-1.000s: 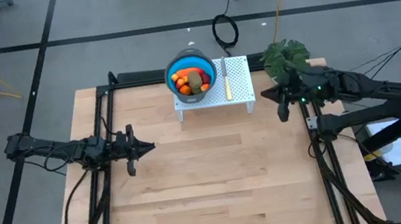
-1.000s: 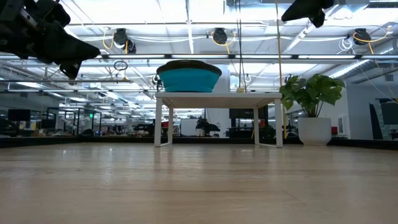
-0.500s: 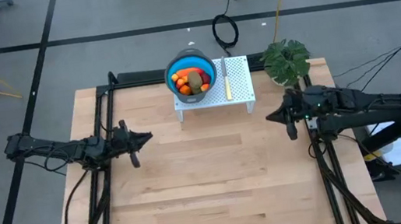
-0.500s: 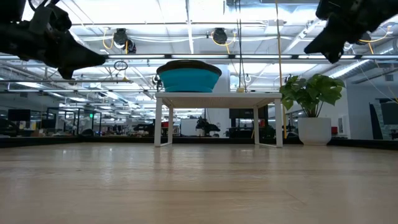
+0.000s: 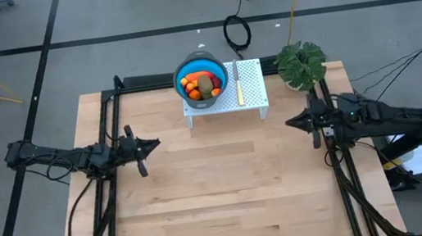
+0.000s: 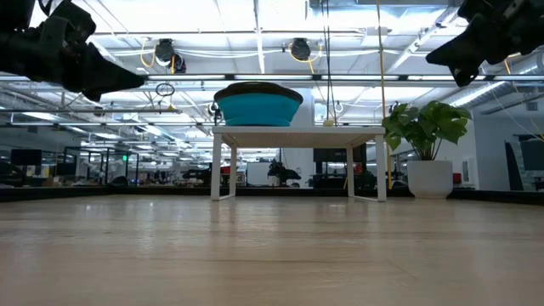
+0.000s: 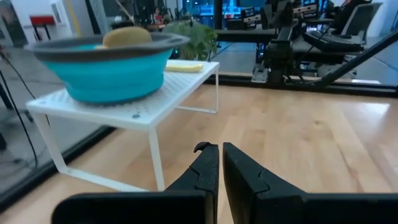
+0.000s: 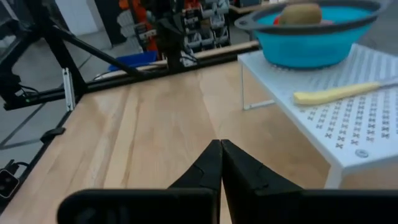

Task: Pick & Place Fruit
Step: Return to Home Position

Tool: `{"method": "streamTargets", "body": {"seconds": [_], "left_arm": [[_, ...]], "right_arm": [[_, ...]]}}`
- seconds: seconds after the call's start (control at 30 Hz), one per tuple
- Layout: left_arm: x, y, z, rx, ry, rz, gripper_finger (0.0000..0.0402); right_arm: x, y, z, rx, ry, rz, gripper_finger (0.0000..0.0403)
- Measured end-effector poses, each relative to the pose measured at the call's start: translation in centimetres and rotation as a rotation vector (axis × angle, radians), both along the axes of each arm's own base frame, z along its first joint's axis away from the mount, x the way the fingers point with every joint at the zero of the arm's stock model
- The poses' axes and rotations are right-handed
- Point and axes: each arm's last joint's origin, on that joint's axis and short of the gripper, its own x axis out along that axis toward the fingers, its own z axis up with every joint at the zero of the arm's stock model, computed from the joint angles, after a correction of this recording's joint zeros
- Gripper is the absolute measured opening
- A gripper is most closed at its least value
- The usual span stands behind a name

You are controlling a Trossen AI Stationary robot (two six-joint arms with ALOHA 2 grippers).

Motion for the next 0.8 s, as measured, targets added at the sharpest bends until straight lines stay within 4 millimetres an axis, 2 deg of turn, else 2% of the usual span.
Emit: {"method": "streamTargets", "body": {"seconds": [0.17, 0.47, 0.67, 0.8], "left_arm": [[0.0, 0.0, 0.1, 0.057, 0.003, -0.005, 0.0021], [0.0, -0.1, 0.3, 0.055, -0.015, -0.018, 0.0021], [0.0, -0.5, 0.6, 0.175, -0.008, -0.062, 0.0021], [0.0, -1.0, 0.6, 0.189, -0.018, -0.144, 0.0021]], "right_arm": [[-0.9, 0.1, -0.4, -0.036, -0.048, 0.006, 0.0001], [-2.0, 0.3, -2.2, -0.043, -0.065, 0.008, 0.0001], [-2.1, 0.3, -2.8, -0.052, -0.068, 0.009, 0.0001], [-2.0, 0.2, -3.3, -0.078, -0.038, 0.016, 0.0001]]}}
